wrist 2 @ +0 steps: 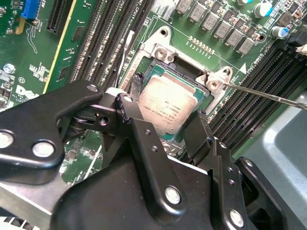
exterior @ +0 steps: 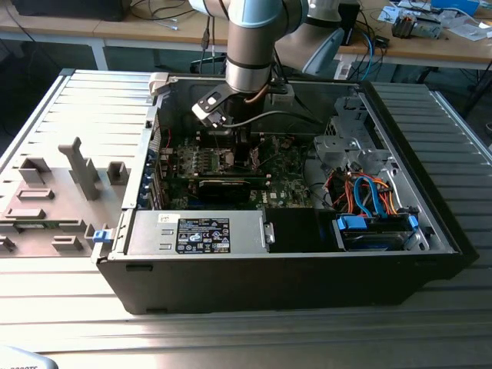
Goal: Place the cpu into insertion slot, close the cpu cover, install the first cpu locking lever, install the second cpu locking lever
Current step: 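Place the cpu into insertion slot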
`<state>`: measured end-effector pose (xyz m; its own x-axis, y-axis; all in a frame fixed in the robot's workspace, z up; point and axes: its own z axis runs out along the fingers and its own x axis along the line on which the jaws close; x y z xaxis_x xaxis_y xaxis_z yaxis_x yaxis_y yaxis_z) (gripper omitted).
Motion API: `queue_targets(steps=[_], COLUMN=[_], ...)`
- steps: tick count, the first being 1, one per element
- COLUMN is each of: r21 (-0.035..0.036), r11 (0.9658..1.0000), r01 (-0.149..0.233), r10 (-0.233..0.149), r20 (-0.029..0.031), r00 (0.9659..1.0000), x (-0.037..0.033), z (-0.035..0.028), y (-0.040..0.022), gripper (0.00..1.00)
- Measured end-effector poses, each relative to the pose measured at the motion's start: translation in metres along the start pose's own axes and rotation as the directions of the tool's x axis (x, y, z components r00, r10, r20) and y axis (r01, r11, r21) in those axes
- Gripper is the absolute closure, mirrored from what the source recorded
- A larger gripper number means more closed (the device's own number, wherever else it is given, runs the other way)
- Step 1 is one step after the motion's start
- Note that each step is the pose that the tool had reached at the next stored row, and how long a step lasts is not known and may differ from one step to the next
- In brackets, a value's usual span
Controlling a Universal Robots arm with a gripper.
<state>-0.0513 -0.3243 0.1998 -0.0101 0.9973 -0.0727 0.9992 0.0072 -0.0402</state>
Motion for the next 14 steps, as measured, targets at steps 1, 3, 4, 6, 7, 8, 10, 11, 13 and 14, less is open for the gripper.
queue_targets(steps=[1, 3, 4, 6, 7, 8, 10, 11, 13, 14], r21=[-0.0001, -0.0002, -0.0002, -0.0001, -0.0001, -0.0002, -0.0003, -0.0002, -0.0002, -0.0001], r11=[1.0000, 1.0000, 1.0000, 1.0000, 1.0000, 1.0000, 1.0000, 1.0000, 1.0000, 1.0000], r01=[0.000, 0.001, 0.001, 0.002, 0.002, 0.002, 0.002, 0.002, 0.002, 0.002], r10=[0.000, -0.001, -0.001, -0.002, -0.002, -0.002, -0.002, -0.002, -0.002, -0.002], r20=[0.0000, -0.0001, -0.0001, 0.0001, 0.0001, 0.0000, -0.0001, 0.0001, 0.0005, 0.0010], r00=[1.0000, 1.0000, 1.0000, 1.0000, 1.0000, 1.0000, 1.0000, 1.0000, 1.0000, 1.0000], x=[0.0001, 0.0001, 0.0001, 0.0001, 0.0004, 0.0009, 0.0019, 0.0027, 0.0038, 0.0037], z=[0.0001, 0.0004, 0.0005, 0.0011, 0.0012, 0.0014, 0.0016, 0.0017, 0.0020, 0.0020], y=[-0.0006, -0.0026, -0.0034, -0.0042, -0.0041, -0.0038, -0.0020, -0.0005, 0.0009, 0.0009], gripper=[0.38, 0.38, 0.38, 0.38, 0.38, 0.38, 0.38, 0.38, 0.38, 0.38])
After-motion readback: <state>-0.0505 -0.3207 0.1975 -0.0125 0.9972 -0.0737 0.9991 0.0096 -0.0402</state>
